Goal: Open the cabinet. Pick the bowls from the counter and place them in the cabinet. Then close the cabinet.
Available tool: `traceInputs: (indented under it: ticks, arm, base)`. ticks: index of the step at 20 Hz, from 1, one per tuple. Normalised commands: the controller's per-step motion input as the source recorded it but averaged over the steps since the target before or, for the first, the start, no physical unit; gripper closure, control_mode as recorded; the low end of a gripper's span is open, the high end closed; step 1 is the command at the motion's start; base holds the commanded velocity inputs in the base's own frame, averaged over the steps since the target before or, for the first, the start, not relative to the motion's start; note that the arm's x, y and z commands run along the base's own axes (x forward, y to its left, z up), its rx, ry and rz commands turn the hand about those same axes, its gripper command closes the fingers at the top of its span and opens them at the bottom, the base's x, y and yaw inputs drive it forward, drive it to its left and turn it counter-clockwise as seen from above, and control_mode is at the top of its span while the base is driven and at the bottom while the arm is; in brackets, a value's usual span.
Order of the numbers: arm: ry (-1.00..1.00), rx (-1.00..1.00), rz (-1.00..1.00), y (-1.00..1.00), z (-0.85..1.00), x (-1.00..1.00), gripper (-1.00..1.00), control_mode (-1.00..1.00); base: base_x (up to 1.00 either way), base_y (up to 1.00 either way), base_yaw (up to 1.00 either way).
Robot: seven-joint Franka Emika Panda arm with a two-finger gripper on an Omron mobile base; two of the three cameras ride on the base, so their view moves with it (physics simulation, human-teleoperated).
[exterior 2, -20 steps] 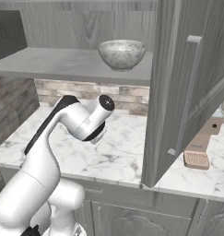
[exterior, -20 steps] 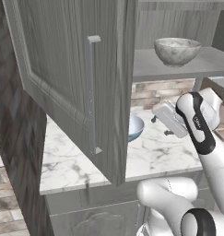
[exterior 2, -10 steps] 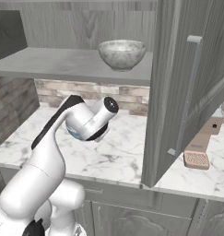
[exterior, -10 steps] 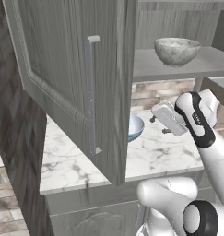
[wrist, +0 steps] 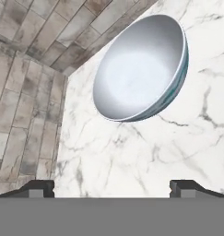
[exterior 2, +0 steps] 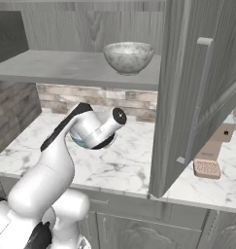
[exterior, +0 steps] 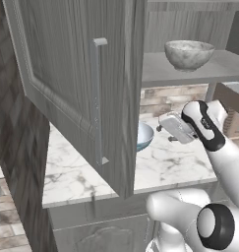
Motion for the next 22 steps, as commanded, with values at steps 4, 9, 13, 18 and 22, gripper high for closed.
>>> traceInputs:
  ticks: [4, 9, 13, 18, 22]
  arm:
    - [-0.04, 0.00, 0.05, 0.00, -0.07, 0.42, -1.00, -1.00]
    - [0.00, 0.00, 0.04, 0.00, -0.14, 0.33, -1.00, -1.00]
    - [0.00, 0.00, 0.01, 0.00, -0.15, 0.17, -1.00, -1.00]
    - [0.00, 0.00, 0.00, -0.03, -0.06, 0.07, -1.00, -1.00]
    - [0.00, 0.00, 0.00, 0.00, -0.09, 0.16, -1.00, -1.00]
  base:
    - [0.00, 0.00, 0.00]
    - [0.00, 0.00, 0.00]
    - [0.00, 0.00, 0.00]
    - [0.00, 0.00, 0.00]
    - [0.00, 0.00, 0.00]
